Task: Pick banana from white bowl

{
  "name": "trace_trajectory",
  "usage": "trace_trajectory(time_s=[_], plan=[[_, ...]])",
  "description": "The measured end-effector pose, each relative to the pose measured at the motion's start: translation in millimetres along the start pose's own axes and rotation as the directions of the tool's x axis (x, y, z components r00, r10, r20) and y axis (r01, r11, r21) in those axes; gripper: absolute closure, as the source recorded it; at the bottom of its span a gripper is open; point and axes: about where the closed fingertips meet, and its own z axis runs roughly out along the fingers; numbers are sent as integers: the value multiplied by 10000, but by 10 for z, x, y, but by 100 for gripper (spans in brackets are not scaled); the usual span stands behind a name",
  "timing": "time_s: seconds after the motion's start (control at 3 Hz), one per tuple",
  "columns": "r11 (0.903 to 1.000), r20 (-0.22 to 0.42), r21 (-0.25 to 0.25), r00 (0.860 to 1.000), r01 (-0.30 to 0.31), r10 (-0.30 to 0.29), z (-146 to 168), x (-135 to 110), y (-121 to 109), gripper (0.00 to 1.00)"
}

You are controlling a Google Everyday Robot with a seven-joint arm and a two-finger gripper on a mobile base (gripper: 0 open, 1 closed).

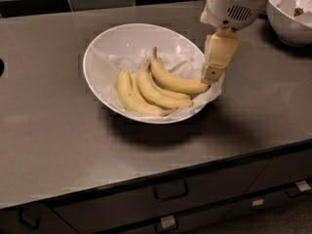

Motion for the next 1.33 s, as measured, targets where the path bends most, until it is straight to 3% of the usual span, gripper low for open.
trace_trajectory(time_s=[0.33,0.67,1.33], plan=[[9996,83,94,9996,-254,253,42,-5,-12,30],[9996,156,-32,9995,-286,287,173,-72,-25,39],[9988,189,-485,9998,-101,110,516,-201,-23,37]])
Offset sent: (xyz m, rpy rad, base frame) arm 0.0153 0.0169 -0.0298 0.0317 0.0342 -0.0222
